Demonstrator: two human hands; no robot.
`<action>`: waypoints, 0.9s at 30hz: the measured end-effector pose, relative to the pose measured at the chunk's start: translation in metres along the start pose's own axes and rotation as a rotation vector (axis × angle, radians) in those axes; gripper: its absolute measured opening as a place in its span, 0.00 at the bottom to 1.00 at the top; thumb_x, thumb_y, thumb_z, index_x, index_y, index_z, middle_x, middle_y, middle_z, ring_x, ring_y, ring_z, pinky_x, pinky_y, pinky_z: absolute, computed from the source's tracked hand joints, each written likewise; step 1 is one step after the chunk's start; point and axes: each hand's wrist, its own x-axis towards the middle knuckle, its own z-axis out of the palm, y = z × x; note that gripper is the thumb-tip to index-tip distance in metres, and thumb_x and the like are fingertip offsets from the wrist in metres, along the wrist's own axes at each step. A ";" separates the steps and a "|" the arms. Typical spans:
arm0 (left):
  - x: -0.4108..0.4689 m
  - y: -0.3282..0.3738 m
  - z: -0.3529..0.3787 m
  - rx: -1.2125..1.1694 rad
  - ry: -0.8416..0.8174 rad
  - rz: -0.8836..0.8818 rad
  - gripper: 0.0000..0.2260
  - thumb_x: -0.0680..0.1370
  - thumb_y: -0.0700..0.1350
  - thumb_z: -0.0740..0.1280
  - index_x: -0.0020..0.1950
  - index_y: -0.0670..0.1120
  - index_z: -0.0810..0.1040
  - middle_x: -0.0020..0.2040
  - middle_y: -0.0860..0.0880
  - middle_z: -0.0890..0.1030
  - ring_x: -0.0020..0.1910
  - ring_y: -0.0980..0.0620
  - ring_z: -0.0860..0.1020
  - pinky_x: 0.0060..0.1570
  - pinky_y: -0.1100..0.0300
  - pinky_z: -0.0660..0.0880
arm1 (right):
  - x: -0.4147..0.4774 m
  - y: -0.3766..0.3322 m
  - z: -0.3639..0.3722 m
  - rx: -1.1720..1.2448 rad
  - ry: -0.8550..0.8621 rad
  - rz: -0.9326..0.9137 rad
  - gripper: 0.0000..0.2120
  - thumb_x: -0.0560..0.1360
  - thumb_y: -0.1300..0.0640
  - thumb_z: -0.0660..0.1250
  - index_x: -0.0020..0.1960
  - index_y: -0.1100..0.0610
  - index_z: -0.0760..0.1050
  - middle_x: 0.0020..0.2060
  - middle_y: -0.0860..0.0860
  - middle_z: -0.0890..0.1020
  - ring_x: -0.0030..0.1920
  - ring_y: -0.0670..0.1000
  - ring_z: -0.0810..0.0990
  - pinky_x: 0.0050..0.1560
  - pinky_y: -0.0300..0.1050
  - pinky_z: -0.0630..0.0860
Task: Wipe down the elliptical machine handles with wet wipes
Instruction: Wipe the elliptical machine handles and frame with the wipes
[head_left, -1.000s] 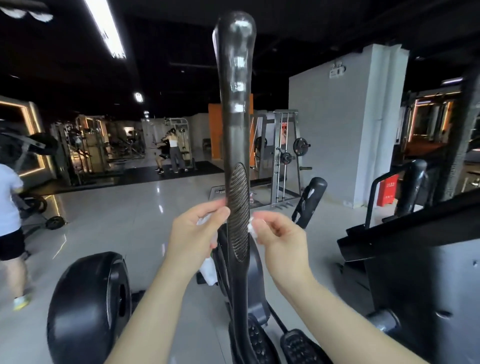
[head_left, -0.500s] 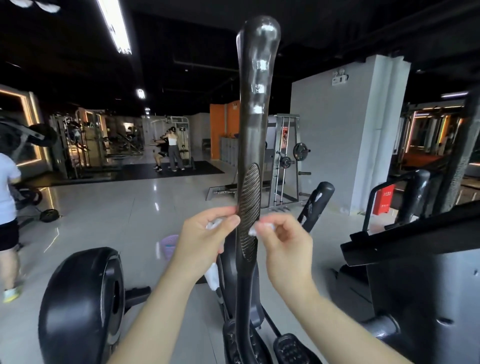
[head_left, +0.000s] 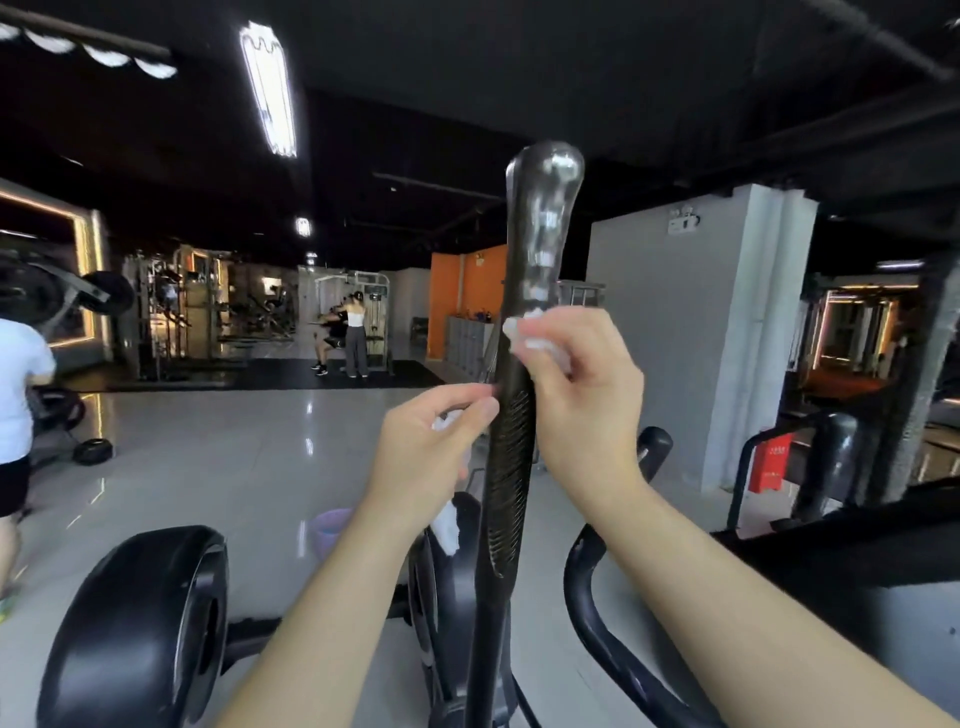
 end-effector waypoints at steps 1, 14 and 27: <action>0.000 0.002 -0.001 0.007 -0.006 0.012 0.06 0.80 0.47 0.72 0.54 0.55 0.86 0.27 0.62 0.78 0.29 0.63 0.74 0.32 0.69 0.69 | -0.014 0.006 -0.002 -0.027 -0.067 -0.044 0.11 0.76 0.71 0.72 0.50 0.56 0.84 0.50 0.48 0.82 0.55 0.49 0.80 0.56 0.43 0.77; 0.022 0.043 0.003 0.003 0.012 0.081 0.04 0.80 0.48 0.72 0.52 0.55 0.86 0.25 0.61 0.76 0.26 0.59 0.72 0.28 0.68 0.72 | 0.117 -0.031 -0.002 -0.073 0.089 -0.279 0.10 0.76 0.69 0.71 0.45 0.54 0.83 0.46 0.48 0.81 0.51 0.52 0.80 0.55 0.44 0.76; 0.014 0.064 0.006 -0.030 0.046 0.296 0.09 0.80 0.48 0.71 0.57 0.61 0.83 0.51 0.62 0.85 0.36 0.63 0.77 0.50 0.56 0.75 | 0.056 -0.033 -0.033 0.172 -0.228 0.209 0.10 0.80 0.66 0.69 0.52 0.52 0.84 0.43 0.47 0.87 0.45 0.48 0.85 0.48 0.41 0.80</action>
